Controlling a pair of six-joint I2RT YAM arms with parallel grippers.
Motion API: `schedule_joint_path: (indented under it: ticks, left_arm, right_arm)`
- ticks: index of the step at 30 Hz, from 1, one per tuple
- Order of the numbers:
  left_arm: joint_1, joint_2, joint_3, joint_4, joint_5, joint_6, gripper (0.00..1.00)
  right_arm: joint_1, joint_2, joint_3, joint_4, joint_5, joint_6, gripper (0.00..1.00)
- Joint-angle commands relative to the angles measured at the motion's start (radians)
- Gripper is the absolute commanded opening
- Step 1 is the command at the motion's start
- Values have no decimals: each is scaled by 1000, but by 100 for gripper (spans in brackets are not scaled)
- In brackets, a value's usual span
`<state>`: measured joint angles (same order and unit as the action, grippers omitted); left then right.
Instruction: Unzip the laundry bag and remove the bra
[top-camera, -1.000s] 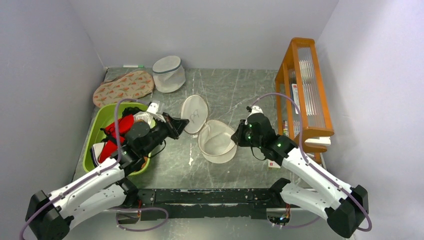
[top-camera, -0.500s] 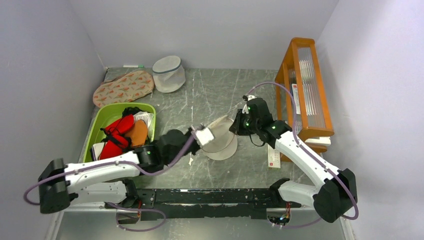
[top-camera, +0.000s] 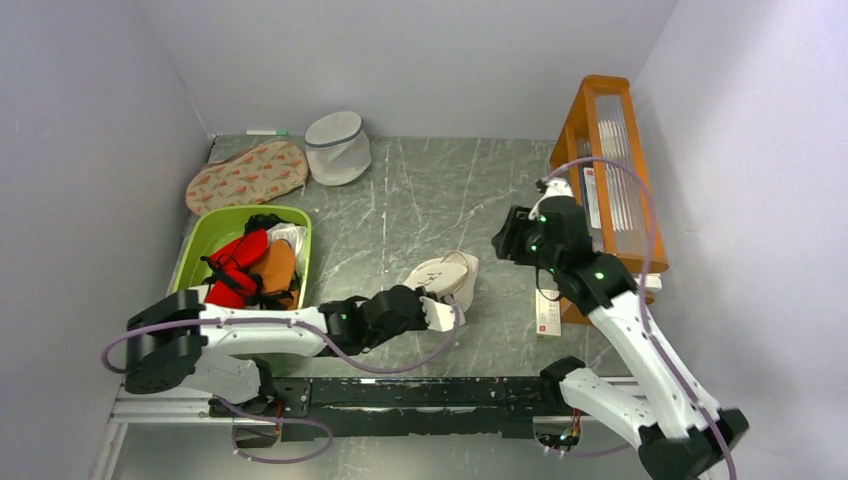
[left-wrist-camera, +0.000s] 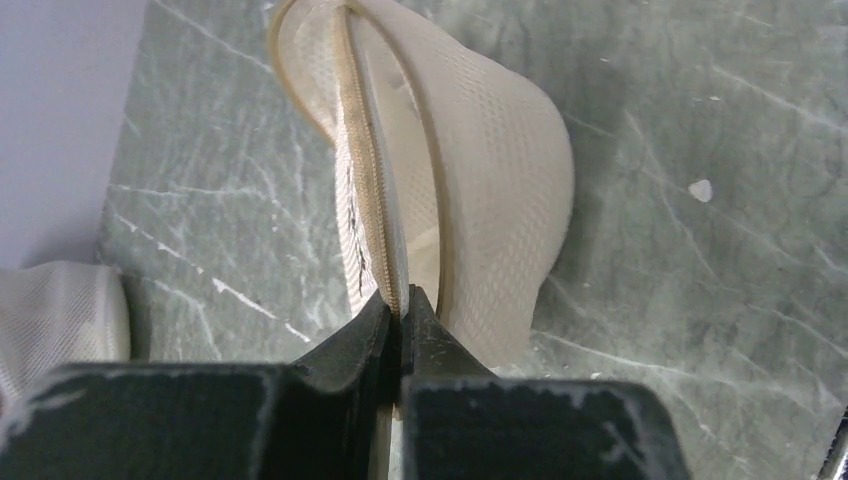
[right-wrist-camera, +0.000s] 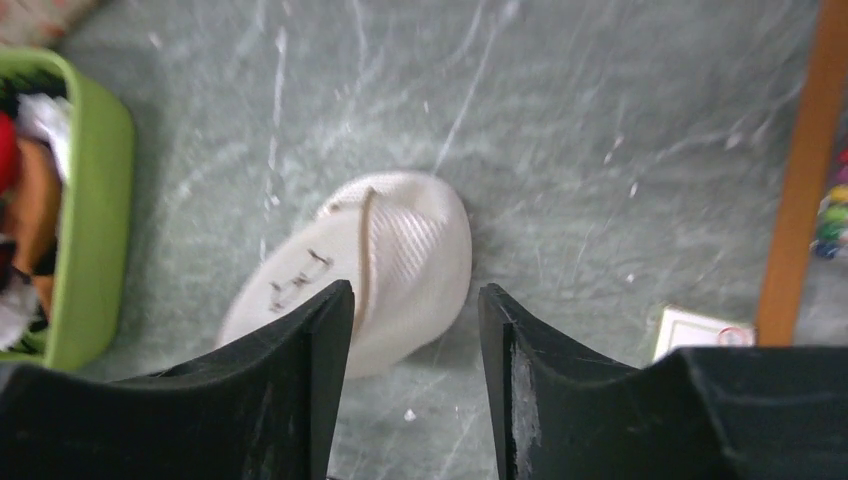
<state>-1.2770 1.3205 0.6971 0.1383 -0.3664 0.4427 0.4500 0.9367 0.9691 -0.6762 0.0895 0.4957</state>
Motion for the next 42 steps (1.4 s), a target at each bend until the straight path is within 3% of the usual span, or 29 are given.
schedule_joint_path:
  ticks: [1, 3, 7, 15, 19, 24, 29, 35, 42]
  left_arm:
    - [-27, 87, 105, -55, 37, -33, 16]
    - [-27, 130, 159, -130, 109, -86, 21]
    - [-25, 175, 228, -230, 267, -151, 51]
    - [22, -23, 180, -227, 448, -331, 96]
    - [108, -148, 103, -158, 458, -512, 100]
    - [325, -157, 50, -58, 629, -822, 84]
    - [335, -23, 8, 54, 720, -995, 69]
    - [338, 222, -19, 178, 685, -1088, 68]
    - [338, 459, 107, 258, 658, -1088, 72]
  right_arm:
    - [-4, -116, 94, -44, 133, -50, 50]
    - [-4, -146, 106, -36, 160, -72, 52]
    - [-4, -178, 107, -22, 195, -91, 52]
    - [-4, -187, 64, -17, 168, -83, 53]
    - [-4, -181, 65, -8, 155, -80, 53]
    - [-4, -185, 70, -7, 153, -77, 53]
    - [-3, -190, 60, -12, 134, -66, 53]
    - [-4, -199, 72, -27, 135, -61, 53]
    - [-4, -232, 58, -51, 132, -53, 53]
